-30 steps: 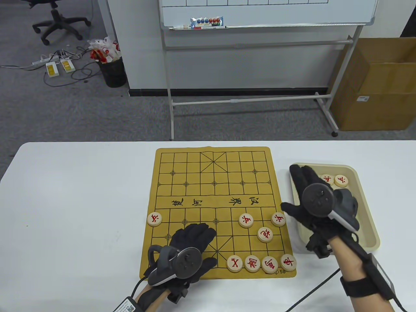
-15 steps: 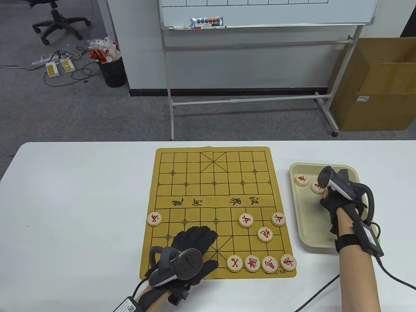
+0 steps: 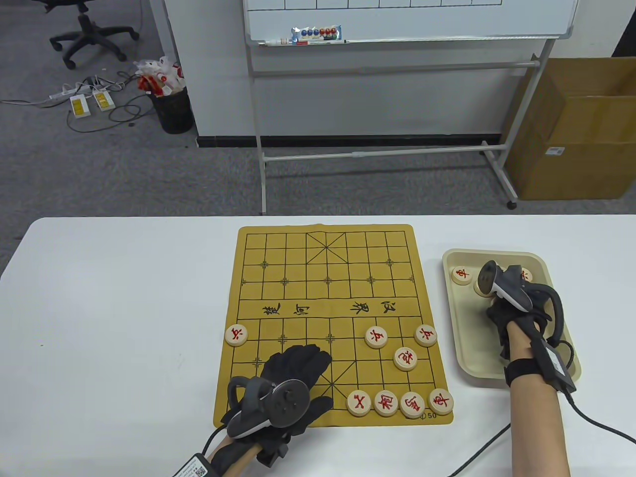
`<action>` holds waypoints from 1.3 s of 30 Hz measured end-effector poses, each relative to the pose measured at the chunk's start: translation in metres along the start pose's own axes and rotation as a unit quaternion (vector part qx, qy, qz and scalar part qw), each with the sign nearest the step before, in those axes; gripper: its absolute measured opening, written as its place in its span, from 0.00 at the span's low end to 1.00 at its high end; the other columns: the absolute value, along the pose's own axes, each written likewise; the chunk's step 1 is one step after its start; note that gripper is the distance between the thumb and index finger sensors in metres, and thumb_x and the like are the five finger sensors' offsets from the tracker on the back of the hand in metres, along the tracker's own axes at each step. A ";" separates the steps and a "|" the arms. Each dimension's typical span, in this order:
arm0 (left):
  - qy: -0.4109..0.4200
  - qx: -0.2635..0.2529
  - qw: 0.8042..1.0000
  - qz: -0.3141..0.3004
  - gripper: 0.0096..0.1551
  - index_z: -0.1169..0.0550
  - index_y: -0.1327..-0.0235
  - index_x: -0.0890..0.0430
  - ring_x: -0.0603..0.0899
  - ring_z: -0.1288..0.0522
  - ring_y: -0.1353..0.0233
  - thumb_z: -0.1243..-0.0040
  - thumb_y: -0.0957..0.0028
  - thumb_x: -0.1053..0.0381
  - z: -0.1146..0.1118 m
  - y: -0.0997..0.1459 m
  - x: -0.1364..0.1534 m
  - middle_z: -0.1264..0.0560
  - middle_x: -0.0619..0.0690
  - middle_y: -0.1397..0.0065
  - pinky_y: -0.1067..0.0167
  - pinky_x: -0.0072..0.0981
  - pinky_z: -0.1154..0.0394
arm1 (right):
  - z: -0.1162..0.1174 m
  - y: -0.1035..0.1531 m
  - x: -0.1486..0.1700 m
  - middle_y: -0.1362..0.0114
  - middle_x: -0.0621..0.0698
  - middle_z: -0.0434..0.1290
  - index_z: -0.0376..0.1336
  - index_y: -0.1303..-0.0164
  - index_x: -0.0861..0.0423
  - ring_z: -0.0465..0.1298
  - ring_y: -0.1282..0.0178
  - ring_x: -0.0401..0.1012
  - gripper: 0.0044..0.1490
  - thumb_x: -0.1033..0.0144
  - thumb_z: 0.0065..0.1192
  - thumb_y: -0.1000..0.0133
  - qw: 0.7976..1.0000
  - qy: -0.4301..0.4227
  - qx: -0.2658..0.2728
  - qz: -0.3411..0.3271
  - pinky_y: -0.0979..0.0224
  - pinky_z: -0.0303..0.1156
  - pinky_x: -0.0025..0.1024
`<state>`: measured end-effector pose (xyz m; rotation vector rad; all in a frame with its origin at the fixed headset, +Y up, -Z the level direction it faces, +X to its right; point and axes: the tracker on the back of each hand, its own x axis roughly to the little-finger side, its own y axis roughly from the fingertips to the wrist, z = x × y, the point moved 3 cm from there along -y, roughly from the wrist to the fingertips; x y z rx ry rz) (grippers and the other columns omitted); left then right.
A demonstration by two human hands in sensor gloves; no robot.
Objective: Set up Chinese chess pieces
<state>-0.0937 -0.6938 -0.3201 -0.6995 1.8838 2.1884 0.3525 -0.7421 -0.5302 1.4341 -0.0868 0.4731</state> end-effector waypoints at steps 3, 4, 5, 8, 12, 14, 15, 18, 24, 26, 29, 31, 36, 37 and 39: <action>0.000 0.001 1.000 0.001 0.49 0.38 0.24 0.45 0.60 0.35 0.17 0.44 0.62 0.30 0.000 0.000 0.001 0.37 0.49 0.17 0.24 0.63 0.35 | -0.025 0.012 -0.003 0.23 0.52 0.71 0.59 0.23 0.50 0.70 0.21 0.53 0.48 0.48 0.74 0.54 0.999 -0.009 0.036 -0.016 0.18 0.53 0.67; 0.000 0.001 1.000 0.002 0.49 0.38 0.24 0.45 0.60 0.35 0.17 0.44 0.62 0.30 0.000 0.000 0.001 0.37 0.49 0.17 0.24 0.63 0.35 | -0.035 0.018 -0.005 0.23 0.52 0.71 0.59 0.22 0.50 0.71 0.22 0.53 0.49 0.47 0.73 0.54 0.998 -0.016 0.054 -0.025 0.18 0.53 0.67; 0.000 0.000 1.000 0.003 0.50 0.38 0.24 0.45 0.60 0.35 0.17 0.44 0.62 0.30 0.000 -0.001 0.001 0.37 0.49 0.17 0.24 0.63 0.35 | -0.050 0.028 -0.010 0.23 0.53 0.71 0.59 0.22 0.51 0.72 0.22 0.53 0.49 0.47 0.73 0.53 0.996 -0.033 0.075 -0.044 0.18 0.54 0.67; 0.005 -0.007 1.000 0.005 0.50 0.38 0.24 0.45 0.60 0.35 0.17 0.44 0.62 0.30 0.002 -0.001 0.004 0.37 0.49 0.17 0.24 0.63 0.35 | -0.090 0.066 -0.028 0.23 0.53 0.72 0.59 0.22 0.52 0.73 0.24 0.53 0.49 0.46 0.73 0.53 0.981 -0.097 0.116 -0.121 0.19 0.55 0.67; 0.008 -0.023 1.000 0.004 0.50 0.39 0.24 0.45 0.59 0.34 0.18 0.43 0.62 0.30 0.006 0.000 0.003 0.37 0.48 0.17 0.24 0.62 0.35 | -0.123 0.133 -0.057 0.24 0.56 0.72 0.60 0.22 0.54 0.74 0.25 0.54 0.49 0.47 0.73 0.53 0.947 -0.188 0.122 -0.229 0.19 0.56 0.67; 0.014 -0.039 0.999 -0.004 0.50 0.39 0.24 0.45 0.59 0.34 0.18 0.42 0.62 0.31 0.009 0.002 -0.001 0.37 0.48 0.17 0.24 0.62 0.34 | -0.130 0.171 -0.072 0.25 0.57 0.73 0.61 0.23 0.55 0.74 0.26 0.54 0.49 0.46 0.72 0.53 0.924 -0.230 0.106 -0.286 0.20 0.57 0.67; 0.016 -0.046 0.999 -0.009 0.50 0.39 0.24 0.44 0.58 0.33 0.18 0.42 0.62 0.31 0.011 0.003 -0.004 0.37 0.48 0.17 0.25 0.61 0.34 | -0.130 0.183 -0.077 0.25 0.57 0.73 0.61 0.23 0.55 0.75 0.26 0.55 0.49 0.46 0.73 0.53 0.914 -0.249 0.098 -0.304 0.20 0.57 0.67; 0.027 -0.074 0.996 -0.038 0.50 0.40 0.24 0.44 0.57 0.32 0.19 0.41 0.62 0.32 0.017 0.007 -0.017 0.37 0.47 0.18 0.25 0.60 0.33 | -0.126 0.234 -0.095 0.28 0.59 0.75 0.64 0.25 0.56 0.76 0.29 0.55 0.48 0.45 0.71 0.52 0.870 -0.311 0.064 -0.377 0.20 0.58 0.66; -0.003 -0.135 0.983 -0.124 0.48 0.39 0.26 0.38 0.54 0.29 0.22 0.37 0.63 0.34 0.025 0.022 -0.052 0.34 0.44 0.20 0.26 0.56 0.30 | -0.094 0.286 -0.116 0.31 0.60 0.77 0.66 0.27 0.61 0.78 0.33 0.57 0.48 0.43 0.70 0.52 0.806 -0.404 -0.024 -0.432 0.22 0.61 0.65; -0.023 -0.152 0.977 -0.147 0.42 0.33 0.31 0.35 0.52 0.27 0.25 0.36 0.64 0.36 0.026 0.027 -0.063 0.31 0.42 0.23 0.27 0.54 0.28 | -0.085 0.294 -0.121 0.32 0.61 0.77 0.66 0.27 0.63 0.78 0.34 0.57 0.49 0.42 0.70 0.52 0.791 -0.421 -0.062 -0.440 0.23 0.62 0.65; -0.042 -0.170 0.972 -0.156 0.31 0.24 0.44 0.33 0.50 0.24 0.29 0.34 0.66 0.37 0.027 0.030 -0.070 0.28 0.41 0.28 0.28 0.51 0.26 | -0.078 0.297 -0.123 0.32 0.61 0.78 0.65 0.28 0.64 0.78 0.35 0.57 0.50 0.42 0.70 0.52 0.772 -0.448 -0.095 -0.440 0.23 0.62 0.65; -0.036 -0.177 0.971 -0.159 0.30 0.22 0.47 0.33 0.48 0.22 0.33 0.34 0.68 0.37 0.029 0.031 -0.069 0.25 0.38 0.32 0.30 0.49 0.24 | -0.077 0.297 -0.123 0.32 0.61 0.77 0.65 0.27 0.64 0.78 0.35 0.57 0.50 0.42 0.70 0.52 0.767 -0.452 -0.098 -0.445 0.23 0.62 0.65; -0.060 -0.170 0.977 -0.116 0.28 0.19 0.47 0.35 0.47 0.18 0.36 0.32 0.66 0.41 0.033 0.021 -0.053 0.21 0.38 0.35 0.32 0.49 0.22 | -0.083 0.297 -0.116 0.24 0.62 0.70 0.59 0.21 0.62 0.71 0.26 0.60 0.50 0.46 0.66 0.49 0.794 -0.424 -0.035 -0.434 0.21 0.56 0.67; -0.072 -0.161 0.979 -0.101 0.28 0.19 0.47 0.35 0.48 0.18 0.37 0.31 0.66 0.41 0.033 0.017 -0.045 0.20 0.39 0.36 0.32 0.49 0.22 | -0.084 0.296 -0.112 0.24 0.62 0.70 0.59 0.21 0.62 0.70 0.25 0.60 0.50 0.46 0.66 0.49 0.801 -0.420 -0.011 -0.426 0.21 0.56 0.67; -0.115 -0.127 0.983 -0.068 0.28 0.19 0.48 0.35 0.48 0.17 0.38 0.30 0.66 0.42 0.028 0.010 -0.029 0.19 0.40 0.37 0.34 0.50 0.21 | -0.084 0.294 -0.106 0.23 0.63 0.70 0.60 0.21 0.62 0.70 0.24 0.60 0.49 0.47 0.66 0.48 0.813 -0.410 0.010 -0.414 0.21 0.55 0.68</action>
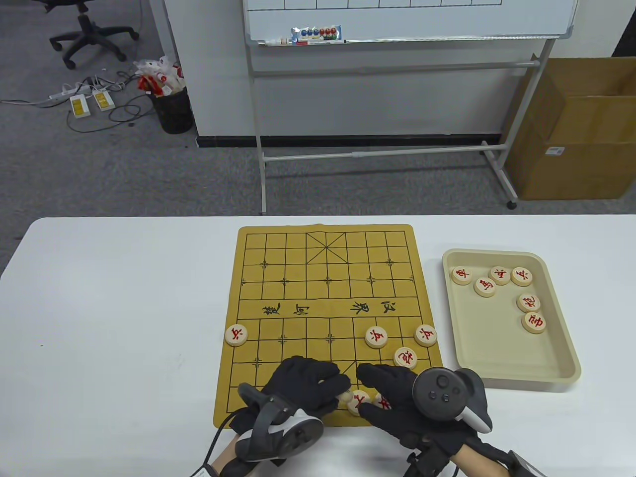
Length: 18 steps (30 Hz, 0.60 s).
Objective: Set up Chinese chess pieces
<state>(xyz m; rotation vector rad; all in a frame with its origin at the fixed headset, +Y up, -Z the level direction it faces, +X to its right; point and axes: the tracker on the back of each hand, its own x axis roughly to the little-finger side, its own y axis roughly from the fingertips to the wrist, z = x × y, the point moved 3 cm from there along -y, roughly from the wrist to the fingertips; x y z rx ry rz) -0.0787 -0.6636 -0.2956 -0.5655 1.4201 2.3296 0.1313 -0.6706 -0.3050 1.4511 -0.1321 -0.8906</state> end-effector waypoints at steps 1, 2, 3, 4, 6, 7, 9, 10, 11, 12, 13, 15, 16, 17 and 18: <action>-0.021 0.016 1.000 0.008 0.28 0.18 0.48 0.35 0.48 0.16 0.39 0.30 0.66 0.42 -0.005 -0.001 0.005 0.18 0.40 0.38 0.34 0.49 0.21 | -0.001 0.001 0.002 0.23 0.63 0.70 0.60 0.21 0.62 0.70 0.24 0.60 0.49 0.47 0.65 0.48 1.000 0.007 0.005 0.001 0.21 0.55 0.68; -0.051 0.057 0.997 0.018 0.28 0.18 0.49 0.35 0.48 0.15 0.41 0.29 0.67 0.42 -0.016 -0.004 0.013 0.17 0.40 0.39 0.35 0.49 0.20 | -0.003 0.001 0.004 0.23 0.63 0.70 0.60 0.21 0.62 0.70 0.24 0.60 0.49 0.47 0.65 0.48 1.000 0.015 0.010 0.002 0.21 0.55 0.68; -0.069 0.093 0.993 0.024 0.27 0.17 0.49 0.35 0.47 0.15 0.41 0.29 0.67 0.42 -0.024 -0.004 0.017 0.17 0.40 0.39 0.35 0.49 0.20 | -0.004 0.002 0.005 0.23 0.63 0.71 0.60 0.21 0.62 0.70 0.24 0.60 0.48 0.47 0.65 0.48 1.000 0.022 0.013 0.004 0.21 0.54 0.68; -0.079 0.113 0.990 0.026 0.27 0.17 0.51 0.35 0.47 0.14 0.43 0.29 0.69 0.41 -0.032 -0.004 0.022 0.16 0.40 0.41 0.37 0.48 0.19 | -0.005 0.002 0.006 0.23 0.63 0.71 0.60 0.21 0.61 0.70 0.24 0.61 0.48 0.48 0.65 0.48 0.999 0.037 0.018 0.004 0.21 0.54 0.68; -0.079 0.139 0.987 0.024 0.27 0.15 0.53 0.36 0.46 0.13 0.47 0.28 0.71 0.40 -0.047 -0.004 0.025 0.14 0.40 0.44 0.39 0.47 0.18 | -0.005 0.001 0.007 0.24 0.62 0.71 0.61 0.21 0.61 0.70 0.24 0.60 0.47 0.47 0.64 0.47 0.998 0.056 0.021 0.002 0.21 0.54 0.68; -0.081 0.157 0.984 0.019 0.28 0.15 0.54 0.37 0.46 0.13 0.48 0.27 0.72 0.40 -0.054 -0.004 0.025 0.14 0.40 0.46 0.39 0.47 0.17 | -0.005 0.001 0.007 0.24 0.62 0.71 0.61 0.21 0.60 0.70 0.24 0.60 0.47 0.47 0.64 0.47 0.998 0.063 0.021 0.001 0.21 0.54 0.68; -0.088 0.159 0.983 0.008 0.28 0.15 0.55 0.39 0.46 0.13 0.49 0.27 0.74 0.39 -0.064 -0.004 0.020 0.14 0.40 0.48 0.40 0.46 0.17 | -0.004 0.002 0.006 0.23 0.62 0.71 0.61 0.22 0.60 0.70 0.24 0.60 0.47 0.47 0.64 0.47 0.997 0.072 0.019 -0.002 0.21 0.54 0.68; -0.093 0.168 0.981 0.005 0.29 0.15 0.56 0.39 0.46 0.13 0.50 0.27 0.74 0.38 -0.067 -0.005 0.017 0.14 0.40 0.48 0.40 0.46 0.17 | -0.004 0.002 0.006 0.23 0.62 0.71 0.61 0.22 0.60 0.70 0.24 0.60 0.47 0.47 0.64 0.47 0.997 0.073 0.019 -0.002 0.21 0.54 0.68; -0.098 0.173 0.980 0.002 0.29 0.15 0.56 0.39 0.45 0.13 0.50 0.27 0.75 0.38 -0.070 -0.005 0.015 0.14 0.40 0.49 0.39 0.46 0.17 | -0.004 0.002 0.006 0.23 0.62 0.71 0.61 0.22 0.60 0.70 0.24 0.60 0.46 0.47 0.64 0.47 0.997 0.074 0.019 -0.002 0.21 0.54 0.68; -0.102 0.179 0.979 -0.003 0.29 0.16 0.56 0.40 0.46 0.14 0.50 0.27 0.75 0.38 -0.073 -0.005 0.011 0.15 0.40 0.49 0.39 0.46 0.18 | -0.003 0.002 0.006 0.23 0.62 0.71 0.61 0.22 0.59 0.70 0.24 0.60 0.46 0.47 0.64 0.47 0.997 0.075 0.020 -0.003 0.21 0.54 0.68; -0.110 0.189 0.976 -0.010 0.29 0.16 0.56 0.40 0.46 0.14 0.49 0.26 0.75 0.38 -0.077 -0.005 0.007 0.15 0.39 0.48 0.38 0.47 0.18 | -0.003 0.002 0.006 0.23 0.62 0.71 0.61 0.22 0.59 0.70 0.24 0.60 0.46 0.47 0.64 0.47 0.997 0.076 0.021 -0.004 0.21 0.54 0.68; -0.121 0.198 0.972 -0.022 0.29 0.16 0.57 0.40 0.45 0.14 0.49 0.26 0.76 0.38 -0.083 -0.004 0.002 0.15 0.39 0.48 0.37 0.47 0.19 | -0.003 0.002 0.006 0.23 0.62 0.71 0.61 0.22 0.60 0.70 0.24 0.60 0.46 0.47 0.64 0.47 0.997 0.076 0.019 -0.004 0.21 0.54 0.68; -0.124 0.202 0.971 -0.027 0.29 0.17 0.57 0.39 0.45 0.15 0.49 0.26 0.76 0.37 -0.084 -0.003 0.000 0.16 0.39 0.48 0.37 0.47 0.19 | -0.003 0.002 0.006 0.23 0.62 0.71 0.61 0.22 0.59 0.70 0.24 0.60 0.46 0.47 0.64 0.47 0.997 0.077 0.019 -0.004 0.21 0.54 0.69; -0.124 0.206 0.970 -0.029 0.30 0.17 0.57 0.40 0.45 0.15 0.48 0.26 0.76 0.37 -0.085 -0.004 -0.001 0.16 0.39 0.48 0.37 0.47 0.19 | -0.002 0.002 0.006 0.23 0.62 0.71 0.61 0.21 0.59 0.70 0.24 0.60 0.46 0.47 0.64 0.47 0.997 0.079 0.018 -0.004 0.21 0.54 0.68; -0.130 0.218 0.967 -0.031 0.30 0.18 0.56 0.40 0.46 0.15 0.48 0.26 0.76 0.37 -0.086 -0.004 -0.002 0.16 0.39 0.48 0.36 0.48 0.19 | -0.002 0.002 0.006 0.23 0.62 0.71 0.61 0.21 0.59 0.70 0.24 0.60 0.46 0.47 0.64 0.47 0.997 0.080 0.018 -0.004 0.21 0.54 0.68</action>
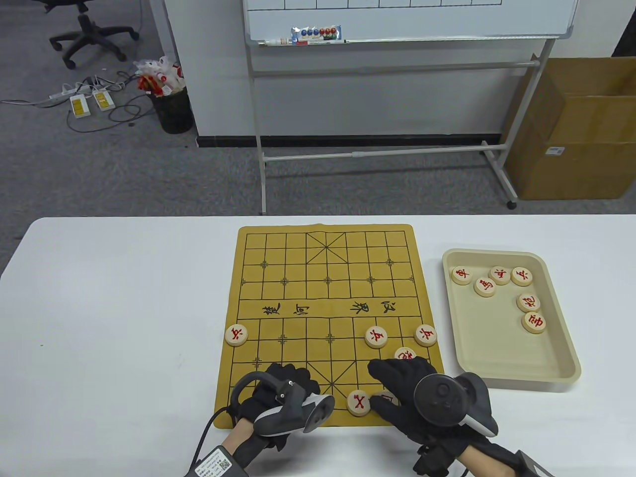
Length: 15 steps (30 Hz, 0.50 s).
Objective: Set up Chinese chess pieces
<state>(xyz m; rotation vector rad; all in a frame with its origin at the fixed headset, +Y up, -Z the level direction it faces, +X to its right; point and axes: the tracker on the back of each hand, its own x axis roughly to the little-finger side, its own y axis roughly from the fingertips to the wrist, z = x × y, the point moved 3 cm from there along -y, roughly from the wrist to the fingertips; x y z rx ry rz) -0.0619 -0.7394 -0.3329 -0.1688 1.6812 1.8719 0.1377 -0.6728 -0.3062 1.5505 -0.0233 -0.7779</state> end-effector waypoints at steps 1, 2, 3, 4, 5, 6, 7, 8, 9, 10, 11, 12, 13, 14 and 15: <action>-0.002 0.009 1.000 -0.003 0.31 0.19 0.56 0.40 0.46 0.16 0.47 0.27 0.76 0.36 -0.001 0.000 -0.001 0.17 0.39 0.47 0.36 0.48 0.19 | 0.000 0.000 0.000 0.23 0.62 0.71 0.61 0.21 0.59 0.70 0.24 0.60 0.46 0.47 0.64 0.47 1.000 0.001 0.000 0.000 0.21 0.54 0.68; 0.002 0.019 1.000 -0.011 0.32 0.19 0.55 0.40 0.46 0.16 0.46 0.27 0.76 0.36 -0.002 0.000 -0.002 0.17 0.39 0.46 0.35 0.48 0.20 | 0.001 0.000 0.000 0.23 0.61 0.71 0.61 0.21 0.59 0.70 0.24 0.60 0.46 0.47 0.64 0.47 1.000 0.001 -0.001 0.001 0.21 0.54 0.68; 0.006 0.026 1.000 -0.016 0.32 0.20 0.54 0.40 0.46 0.16 0.45 0.27 0.76 0.35 -0.004 0.001 -0.003 0.18 0.39 0.45 0.35 0.49 0.20 | 0.001 0.000 0.000 0.23 0.62 0.70 0.61 0.21 0.59 0.70 0.24 0.60 0.46 0.47 0.64 0.47 1.000 0.002 -0.001 0.001 0.21 0.54 0.68; 0.003 0.032 0.999 -0.018 0.32 0.20 0.53 0.39 0.46 0.17 0.44 0.28 0.75 0.35 -0.005 0.001 -0.004 0.18 0.39 0.44 0.35 0.49 0.21 | 0.001 0.000 0.000 0.23 0.61 0.71 0.61 0.21 0.59 0.70 0.24 0.60 0.46 0.47 0.64 0.47 1.000 0.002 -0.002 0.001 0.21 0.54 0.68; 0.001 0.039 0.999 -0.022 0.32 0.20 0.52 0.39 0.46 0.17 0.43 0.28 0.75 0.35 -0.007 0.001 -0.005 0.19 0.39 0.43 0.34 0.49 0.21 | 0.001 0.000 0.000 0.23 0.62 0.70 0.61 0.21 0.59 0.70 0.24 0.60 0.47 0.47 0.64 0.47 1.000 0.003 -0.003 0.001 0.21 0.54 0.68; 0.003 0.045 0.999 -0.025 0.33 0.20 0.50 0.38 0.46 0.17 0.42 0.29 0.74 0.35 -0.006 0.001 -0.004 0.18 0.39 0.42 0.34 0.48 0.21 | 0.001 0.000 -0.001 0.23 0.62 0.70 0.61 0.21 0.59 0.70 0.24 0.60 0.46 0.47 0.64 0.47 1.000 0.003 -0.003 0.000 0.21 0.54 0.68; 0.011 0.043 0.999 -0.026 0.34 0.20 0.48 0.38 0.46 0.17 0.41 0.30 0.73 0.35 -0.004 0.001 -0.002 0.19 0.39 0.40 0.33 0.48 0.21 | 0.001 0.000 -0.001 0.23 0.62 0.70 0.61 0.21 0.59 0.70 0.23 0.60 0.46 0.47 0.64 0.47 1.000 0.005 -0.003 -0.001 0.21 0.54 0.68; 0.036 0.032 0.999 -0.020 0.35 0.21 0.46 0.39 0.47 0.17 0.39 0.32 0.72 0.34 0.001 0.002 0.002 0.19 0.40 0.38 0.33 0.49 0.21 | 0.002 0.000 -0.002 0.23 0.61 0.70 0.61 0.21 0.59 0.70 0.23 0.60 0.46 0.47 0.64 0.47 1.000 0.007 -0.003 -0.002 0.21 0.54 0.68; 0.058 0.020 0.998 -0.016 0.36 0.22 0.44 0.39 0.48 0.18 0.38 0.33 0.71 0.34 0.006 0.003 0.006 0.20 0.40 0.36 0.33 0.49 0.22 | 0.002 0.000 -0.002 0.23 0.61 0.70 0.61 0.21 0.59 0.70 0.23 0.60 0.46 0.47 0.64 0.47 1.000 0.007 -0.003 -0.003 0.21 0.54 0.68; 0.094 0.001 0.996 -0.010 0.37 0.23 0.41 0.40 0.49 0.18 0.36 0.34 0.69 0.34 0.014 0.006 0.011 0.21 0.41 0.34 0.32 0.50 0.22 | 0.002 0.000 -0.003 0.23 0.61 0.70 0.61 0.21 0.59 0.70 0.23 0.59 0.46 0.47 0.64 0.47 1.000 0.009 -0.002 -0.004 0.21 0.54 0.68; 0.126 -0.017 0.992 -0.004 0.39 0.24 0.39 0.40 0.50 0.19 0.34 0.35 0.68 0.34 0.022 0.008 0.015 0.21 0.42 0.32 0.31 0.51 0.23 | 0.002 0.000 -0.003 0.22 0.61 0.70 0.60 0.21 0.58 0.70 0.23 0.59 0.46 0.47 0.64 0.47 1.000 0.010 -0.002 -0.005 0.20 0.54 0.68; 0.146 -0.027 0.989 -0.001 0.41 0.26 0.36 0.40 0.50 0.20 0.31 0.35 0.68 0.34 0.026 0.011 0.018 0.23 0.42 0.30 0.30 0.53 0.25 | 0.003 0.000 -0.003 0.22 0.61 0.70 0.60 0.21 0.58 0.70 0.23 0.59 0.47 0.47 0.64 0.47 1.000 0.010 -0.002 -0.005 0.21 0.54 0.68; 0.168 -0.038 0.985 0.003 0.42 0.28 0.33 0.41 0.52 0.22 0.29 0.37 0.67 0.33 0.032 0.015 0.020 0.25 0.43 0.27 0.29 0.55 0.26 | 0.003 0.000 -0.003 0.22 0.61 0.69 0.60 0.21 0.58 0.69 0.23 0.60 0.47 0.47 0.64 0.47 1.000 0.011 -0.002 -0.005 0.20 0.54 0.68; 0.189 -0.052 0.981 0.005 0.44 0.29 0.31 0.42 0.53 0.23 0.27 0.38 0.66 0.32 0.037 0.019 0.022 0.26 0.44 0.25 0.28 0.56 0.27 | 0.003 0.000 -0.003 0.21 0.61 0.69 0.60 0.21 0.58 0.69 0.23 0.60 0.47 0.47 0.64 0.47 1.000 0.012 -0.003 -0.004 0.20 0.54 0.68; 0.209 -0.067 0.976 0.009 0.45 0.30 0.30 0.42 0.54 0.24 0.25 0.38 0.66 0.32 0.043 0.023 0.024 0.27 0.44 0.24 0.27 0.57 0.28 | 0.002 0.000 -0.002 0.21 0.61 0.69 0.60 0.20 0.58 0.69 0.22 0.60 0.47 0.47 0.64 0.47 1.000 0.013 -0.002 -0.003 0.20 0.54 0.68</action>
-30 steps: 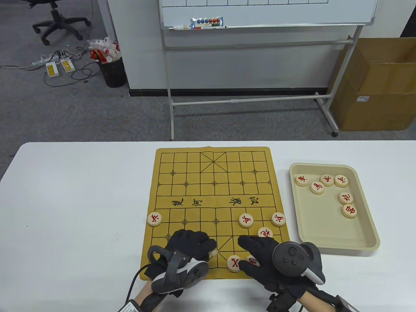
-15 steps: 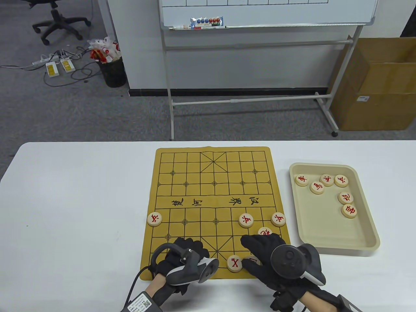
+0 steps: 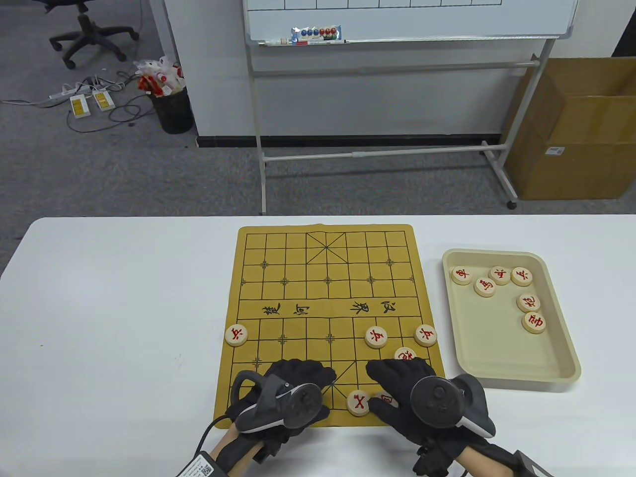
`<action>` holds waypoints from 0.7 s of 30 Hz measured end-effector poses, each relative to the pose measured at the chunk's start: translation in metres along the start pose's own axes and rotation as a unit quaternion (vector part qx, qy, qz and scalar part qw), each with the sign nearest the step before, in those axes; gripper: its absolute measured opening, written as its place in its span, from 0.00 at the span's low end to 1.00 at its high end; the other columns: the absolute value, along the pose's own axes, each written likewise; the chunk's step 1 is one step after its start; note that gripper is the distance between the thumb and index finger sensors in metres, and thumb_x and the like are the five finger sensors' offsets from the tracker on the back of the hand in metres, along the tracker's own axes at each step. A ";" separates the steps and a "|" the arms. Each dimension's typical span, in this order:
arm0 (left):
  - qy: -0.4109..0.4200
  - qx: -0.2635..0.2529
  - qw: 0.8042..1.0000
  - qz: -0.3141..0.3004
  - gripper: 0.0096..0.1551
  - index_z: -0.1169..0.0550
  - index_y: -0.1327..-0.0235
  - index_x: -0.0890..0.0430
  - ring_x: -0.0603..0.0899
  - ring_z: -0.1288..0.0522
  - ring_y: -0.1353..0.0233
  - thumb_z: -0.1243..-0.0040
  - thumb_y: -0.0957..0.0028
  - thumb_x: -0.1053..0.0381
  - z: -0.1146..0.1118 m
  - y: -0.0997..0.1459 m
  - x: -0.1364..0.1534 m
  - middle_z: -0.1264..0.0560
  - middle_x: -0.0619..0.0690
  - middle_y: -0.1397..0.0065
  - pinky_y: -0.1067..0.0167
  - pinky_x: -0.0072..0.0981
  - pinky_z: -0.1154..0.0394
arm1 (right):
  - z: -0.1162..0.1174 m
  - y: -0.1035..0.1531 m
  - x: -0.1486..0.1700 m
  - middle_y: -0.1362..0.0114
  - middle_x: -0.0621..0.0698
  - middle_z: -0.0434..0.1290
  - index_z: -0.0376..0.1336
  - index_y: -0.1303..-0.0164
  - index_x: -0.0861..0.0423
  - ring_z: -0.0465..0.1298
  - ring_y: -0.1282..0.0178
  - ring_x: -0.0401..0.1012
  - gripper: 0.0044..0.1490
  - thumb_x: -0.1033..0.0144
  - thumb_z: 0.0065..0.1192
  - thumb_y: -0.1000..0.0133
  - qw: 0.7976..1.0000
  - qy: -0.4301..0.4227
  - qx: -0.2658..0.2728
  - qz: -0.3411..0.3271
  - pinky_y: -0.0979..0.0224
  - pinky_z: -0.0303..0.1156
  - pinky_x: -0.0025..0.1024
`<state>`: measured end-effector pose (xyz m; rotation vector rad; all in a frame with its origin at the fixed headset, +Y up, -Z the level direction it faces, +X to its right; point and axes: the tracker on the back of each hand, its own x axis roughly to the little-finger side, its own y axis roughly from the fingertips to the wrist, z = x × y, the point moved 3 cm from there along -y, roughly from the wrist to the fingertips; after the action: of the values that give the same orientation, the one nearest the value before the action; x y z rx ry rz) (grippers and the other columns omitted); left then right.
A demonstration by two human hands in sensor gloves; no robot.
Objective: Set up Chinese chess pieces
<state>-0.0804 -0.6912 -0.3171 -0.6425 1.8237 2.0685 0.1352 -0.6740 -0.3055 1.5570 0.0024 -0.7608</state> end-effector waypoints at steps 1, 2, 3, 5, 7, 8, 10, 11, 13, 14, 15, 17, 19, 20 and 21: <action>0.007 -0.007 1.000 0.001 0.46 0.31 0.29 0.43 0.55 0.25 0.24 0.39 0.65 0.31 0.003 0.002 0.000 0.29 0.45 0.23 0.27 0.58 0.29 | -0.001 0.000 0.001 0.20 0.60 0.68 0.60 0.20 0.58 0.69 0.22 0.60 0.47 0.47 0.64 0.47 1.000 0.001 0.002 0.001 0.20 0.54 0.68; 0.014 -0.017 1.000 0.001 0.47 0.33 0.27 0.43 0.55 0.27 0.22 0.40 0.65 0.31 0.007 0.003 -0.001 0.30 0.46 0.21 0.26 0.59 0.30 | -0.002 -0.001 0.002 0.20 0.60 0.68 0.60 0.20 0.58 0.69 0.22 0.60 0.47 0.47 0.64 0.47 1.000 0.005 0.004 0.003 0.20 0.54 0.68; 0.017 -0.022 1.000 0.003 0.47 0.33 0.27 0.43 0.56 0.28 0.21 0.40 0.65 0.31 0.010 0.004 -0.001 0.31 0.46 0.21 0.26 0.59 0.30 | -0.003 -0.001 0.003 0.20 0.61 0.68 0.60 0.20 0.58 0.68 0.22 0.61 0.47 0.47 0.64 0.47 1.000 0.007 0.006 0.005 0.20 0.54 0.68; 0.018 -0.038 0.999 0.006 0.48 0.33 0.27 0.43 0.56 0.28 0.21 0.40 0.64 0.31 0.013 0.006 -0.001 0.31 0.46 0.21 0.26 0.60 0.30 | -0.010 -0.003 0.007 0.19 0.61 0.67 0.59 0.20 0.58 0.69 0.22 0.60 0.47 0.47 0.65 0.48 1.000 0.017 0.012 0.011 0.20 0.54 0.68; 0.018 -0.039 0.999 0.006 0.47 0.33 0.27 0.43 0.56 0.28 0.21 0.40 0.64 0.31 0.013 0.006 -0.001 0.31 0.46 0.20 0.26 0.60 0.30 | -0.024 -0.005 0.013 0.19 0.61 0.67 0.59 0.20 0.57 0.68 0.21 0.60 0.47 0.48 0.65 0.48 0.999 0.026 0.032 0.020 0.20 0.54 0.68; 0.017 -0.038 0.999 0.006 0.47 0.34 0.27 0.43 0.56 0.28 0.21 0.40 0.64 0.31 0.012 0.006 0.000 0.31 0.46 0.20 0.26 0.60 0.30 | -0.035 -0.008 0.020 0.19 0.61 0.67 0.59 0.20 0.57 0.68 0.21 0.60 0.47 0.48 0.65 0.48 0.998 0.032 0.051 0.031 0.20 0.55 0.68; 0.015 -0.037 0.999 0.007 0.48 0.34 0.26 0.44 0.56 0.28 0.21 0.41 0.64 0.31 0.012 0.007 0.000 0.31 0.46 0.20 0.26 0.60 0.30 | -0.058 -0.019 0.040 0.18 0.60 0.66 0.59 0.19 0.57 0.68 0.20 0.60 0.48 0.48 0.67 0.48 0.994 0.045 0.074 0.072 0.20 0.55 0.68; 0.015 -0.037 0.999 0.008 0.48 0.34 0.26 0.44 0.56 0.28 0.21 0.41 0.64 0.31 0.012 0.007 0.000 0.31 0.46 0.20 0.26 0.59 0.30 | -0.072 -0.027 0.060 0.17 0.60 0.65 0.58 0.19 0.56 0.67 0.20 0.60 0.48 0.48 0.67 0.48 0.989 0.059 0.076 0.113 0.19 0.55 0.68; 0.013 -0.037 0.999 0.010 0.48 0.34 0.26 0.44 0.56 0.28 0.21 0.41 0.64 0.31 0.013 0.007 0.001 0.31 0.46 0.20 0.26 0.60 0.30 | -0.089 -0.040 0.098 0.15 0.60 0.62 0.57 0.17 0.55 0.66 0.19 0.61 0.49 0.48 0.68 0.48 0.976 0.091 0.071 0.185 0.20 0.55 0.68; 0.012 -0.038 0.999 0.010 0.48 0.34 0.26 0.43 0.56 0.28 0.21 0.41 0.64 0.31 0.013 0.007 0.001 0.31 0.46 0.20 0.26 0.60 0.30 | -0.096 -0.047 0.121 0.14 0.60 0.60 0.55 0.16 0.55 0.65 0.18 0.61 0.50 0.48 0.68 0.48 0.965 0.112 0.058 0.230 0.19 0.55 0.68; 0.012 -0.039 0.999 0.011 0.48 0.34 0.26 0.44 0.56 0.28 0.21 0.41 0.64 0.31 0.013 0.007 0.001 0.31 0.46 0.20 0.26 0.60 0.30 | -0.101 -0.051 0.142 0.13 0.60 0.59 0.54 0.16 0.55 0.65 0.17 0.61 0.51 0.48 0.68 0.48 0.954 0.129 0.043 0.267 0.19 0.56 0.67; 0.011 -0.038 0.999 0.013 0.48 0.34 0.26 0.44 0.56 0.28 0.21 0.41 0.64 0.31 0.013 0.007 0.003 0.31 0.47 0.20 0.26 0.60 0.30 | -0.106 -0.057 0.187 0.12 0.60 0.56 0.53 0.15 0.55 0.63 0.16 0.61 0.53 0.49 0.70 0.48 0.926 0.158 0.013 0.342 0.19 0.56 0.66; 0.012 -0.038 0.999 0.015 0.48 0.34 0.26 0.43 0.56 0.28 0.21 0.41 0.64 0.31 0.013 0.006 0.004 0.32 0.47 0.20 0.26 0.60 0.31 | -0.105 -0.058 0.226 0.12 0.59 0.56 0.53 0.15 0.55 0.63 0.16 0.61 0.53 0.50 0.71 0.49 0.894 0.191 -0.023 0.405 0.19 0.57 0.65; 0.012 -0.037 0.999 0.016 0.48 0.34 0.26 0.43 0.56 0.28 0.21 0.41 0.64 0.31 0.013 0.006 0.005 0.32 0.46 0.20 0.26 0.60 0.31 | -0.102 -0.058 0.240 0.12 0.59 0.56 0.53 0.15 0.55 0.64 0.17 0.60 0.54 0.50 0.72 0.49 0.878 0.211 -0.041 0.427 0.19 0.58 0.64; 0.013 -0.037 0.999 0.017 0.48 0.34 0.26 0.44 0.56 0.28 0.21 0.41 0.64 0.31 0.013 0.006 0.006 0.31 0.46 0.20 0.26 0.60 0.31 | -0.099 -0.058 0.254 0.12 0.59 0.57 0.53 0.15 0.55 0.64 0.17 0.59 0.54 0.50 0.72 0.49 0.862 0.234 -0.064 0.445 0.19 0.59 0.63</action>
<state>-0.0902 -0.6797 -0.3139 -0.6641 1.7907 2.1678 0.3521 -0.6868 -0.4792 1.3699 -0.2864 0.3491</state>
